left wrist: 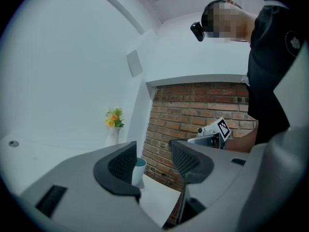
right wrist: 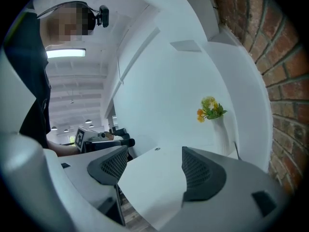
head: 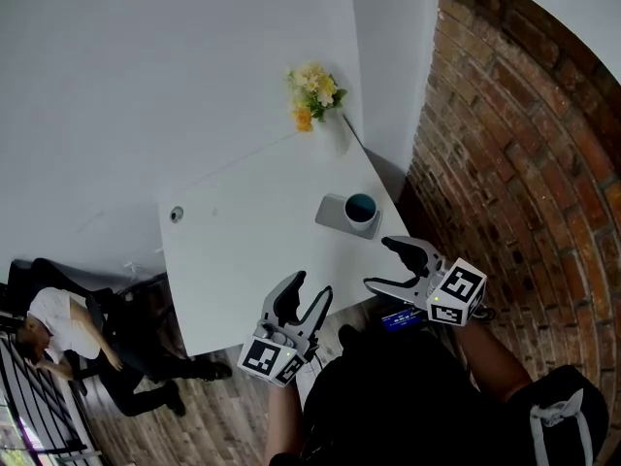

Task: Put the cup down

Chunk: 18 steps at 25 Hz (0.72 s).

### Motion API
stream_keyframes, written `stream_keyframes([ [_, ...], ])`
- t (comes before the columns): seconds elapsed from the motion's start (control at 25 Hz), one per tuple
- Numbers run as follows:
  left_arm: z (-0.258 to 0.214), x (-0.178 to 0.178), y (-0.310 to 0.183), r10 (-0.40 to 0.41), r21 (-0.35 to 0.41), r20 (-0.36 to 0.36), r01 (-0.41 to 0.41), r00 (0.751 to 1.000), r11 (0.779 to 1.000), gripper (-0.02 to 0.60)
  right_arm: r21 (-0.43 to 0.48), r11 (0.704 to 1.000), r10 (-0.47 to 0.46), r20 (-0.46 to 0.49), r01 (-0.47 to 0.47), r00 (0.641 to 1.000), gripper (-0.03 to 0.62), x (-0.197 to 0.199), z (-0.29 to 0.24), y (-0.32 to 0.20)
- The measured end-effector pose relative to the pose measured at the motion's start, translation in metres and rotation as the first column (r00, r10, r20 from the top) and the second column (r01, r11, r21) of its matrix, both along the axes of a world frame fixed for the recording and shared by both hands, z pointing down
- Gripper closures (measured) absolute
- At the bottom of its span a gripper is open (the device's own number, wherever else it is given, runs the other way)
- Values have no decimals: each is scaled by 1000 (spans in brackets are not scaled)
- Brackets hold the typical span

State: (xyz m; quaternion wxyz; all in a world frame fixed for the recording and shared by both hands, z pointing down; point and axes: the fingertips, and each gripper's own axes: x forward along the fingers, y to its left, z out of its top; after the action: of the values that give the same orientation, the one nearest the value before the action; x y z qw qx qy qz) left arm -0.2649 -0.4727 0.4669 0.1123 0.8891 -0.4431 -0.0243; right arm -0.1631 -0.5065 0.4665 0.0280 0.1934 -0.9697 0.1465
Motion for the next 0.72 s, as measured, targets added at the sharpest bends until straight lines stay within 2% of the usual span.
stream_keyframes([
  [0.36, -5, -4, -4, 2, 6, 8, -2, 1000, 1000, 350, -41, 998, 47, -8, -47, 999, 243, 3, 11, -14],
  [0.72, -2, -3, -10, 7, -2, 13, -7, 1000, 1000, 350, -28, 998, 48, -7, -48, 999, 272, 1, 10, -22],
])
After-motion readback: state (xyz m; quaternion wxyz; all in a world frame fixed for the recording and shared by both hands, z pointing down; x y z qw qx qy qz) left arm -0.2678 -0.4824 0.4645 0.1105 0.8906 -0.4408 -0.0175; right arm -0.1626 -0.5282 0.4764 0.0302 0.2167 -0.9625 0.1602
